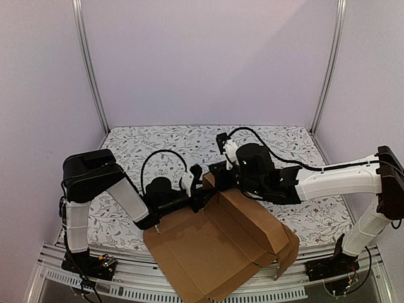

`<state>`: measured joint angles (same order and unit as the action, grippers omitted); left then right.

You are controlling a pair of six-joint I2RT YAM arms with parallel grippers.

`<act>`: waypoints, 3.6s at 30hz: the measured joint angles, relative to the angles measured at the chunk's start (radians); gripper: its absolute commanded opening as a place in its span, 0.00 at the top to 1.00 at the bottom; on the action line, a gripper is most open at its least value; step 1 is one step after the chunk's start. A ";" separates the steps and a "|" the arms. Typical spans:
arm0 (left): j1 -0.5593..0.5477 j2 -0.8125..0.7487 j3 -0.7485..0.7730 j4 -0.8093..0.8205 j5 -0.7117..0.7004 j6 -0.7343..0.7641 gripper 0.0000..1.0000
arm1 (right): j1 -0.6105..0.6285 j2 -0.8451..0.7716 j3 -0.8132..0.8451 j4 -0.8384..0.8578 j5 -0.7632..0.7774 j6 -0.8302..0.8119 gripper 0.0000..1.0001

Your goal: Fold the paper box

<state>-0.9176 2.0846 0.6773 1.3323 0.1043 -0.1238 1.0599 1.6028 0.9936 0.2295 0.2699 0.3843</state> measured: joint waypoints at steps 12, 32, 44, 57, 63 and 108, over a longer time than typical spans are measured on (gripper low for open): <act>0.014 -0.076 0.018 0.001 0.019 0.003 0.81 | 0.000 -0.010 -0.011 0.000 0.000 0.001 1.00; 0.015 -0.104 0.009 0.000 0.050 0.033 0.58 | 0.002 -0.010 -0.011 0.003 -0.011 0.008 1.00; 0.017 -0.009 0.003 0.008 0.042 0.019 0.58 | 0.002 -0.010 -0.012 0.004 -0.010 0.015 1.00; 0.026 0.028 0.029 0.011 0.063 -0.003 1.00 | 0.002 -0.010 -0.012 0.004 -0.010 0.018 1.00; 0.028 0.030 0.035 0.007 0.072 0.008 1.00 | 0.002 -0.010 -0.013 0.005 -0.010 0.019 1.00; 0.035 -0.469 0.192 -1.107 -0.500 -0.234 1.00 | -0.008 -0.614 0.164 -0.904 0.238 -0.099 1.00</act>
<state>-0.8822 1.6154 0.8688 0.2256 -0.3958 -0.3576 1.0523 0.9886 1.1576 -0.6746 0.5083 0.2855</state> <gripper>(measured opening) 0.017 0.056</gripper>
